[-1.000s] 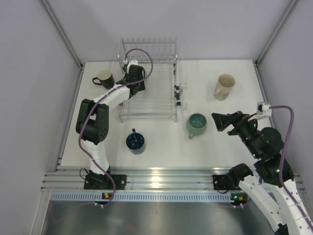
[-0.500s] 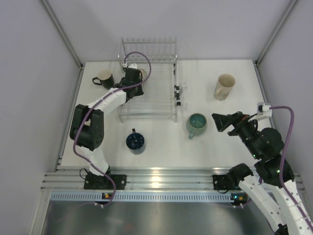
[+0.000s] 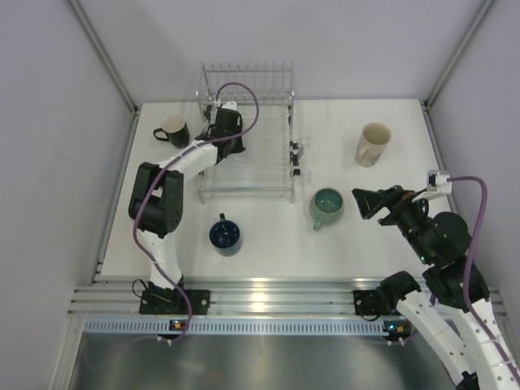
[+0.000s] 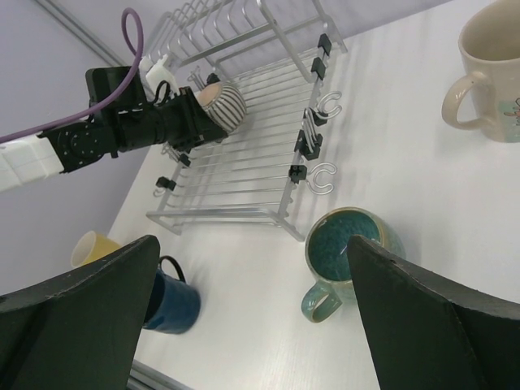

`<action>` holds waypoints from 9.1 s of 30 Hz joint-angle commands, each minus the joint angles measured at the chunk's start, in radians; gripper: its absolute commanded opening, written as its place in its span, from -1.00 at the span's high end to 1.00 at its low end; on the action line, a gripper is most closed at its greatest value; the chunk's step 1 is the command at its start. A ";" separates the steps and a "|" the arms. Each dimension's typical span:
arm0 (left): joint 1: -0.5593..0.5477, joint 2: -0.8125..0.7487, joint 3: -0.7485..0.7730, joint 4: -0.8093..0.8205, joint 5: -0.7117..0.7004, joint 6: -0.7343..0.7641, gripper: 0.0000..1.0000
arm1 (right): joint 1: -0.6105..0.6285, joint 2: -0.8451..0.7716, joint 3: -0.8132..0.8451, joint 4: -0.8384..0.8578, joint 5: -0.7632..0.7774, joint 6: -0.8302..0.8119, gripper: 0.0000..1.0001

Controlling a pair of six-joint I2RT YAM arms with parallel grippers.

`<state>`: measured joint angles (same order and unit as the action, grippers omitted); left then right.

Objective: Load the cups into the dish rack

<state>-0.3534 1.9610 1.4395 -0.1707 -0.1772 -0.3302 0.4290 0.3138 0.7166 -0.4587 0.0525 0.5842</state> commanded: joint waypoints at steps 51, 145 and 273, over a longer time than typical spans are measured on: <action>-0.006 0.061 0.061 0.114 -0.174 0.029 0.99 | 0.010 -0.032 0.038 -0.005 0.032 -0.032 -0.99; 0.025 -1.059 -0.579 0.008 0.340 -0.262 -0.64 | -0.504 1.392 0.532 0.176 0.099 0.000 0.18; -0.179 -0.797 -0.697 0.953 0.653 -0.448 1.00 | 0.024 1.019 -0.012 1.583 -0.608 0.623 -0.34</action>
<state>-0.5713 1.2251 0.7250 0.7197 0.5926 -0.8429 0.4656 1.3445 0.7082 1.0107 -0.5007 1.2251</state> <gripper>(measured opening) 0.283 0.644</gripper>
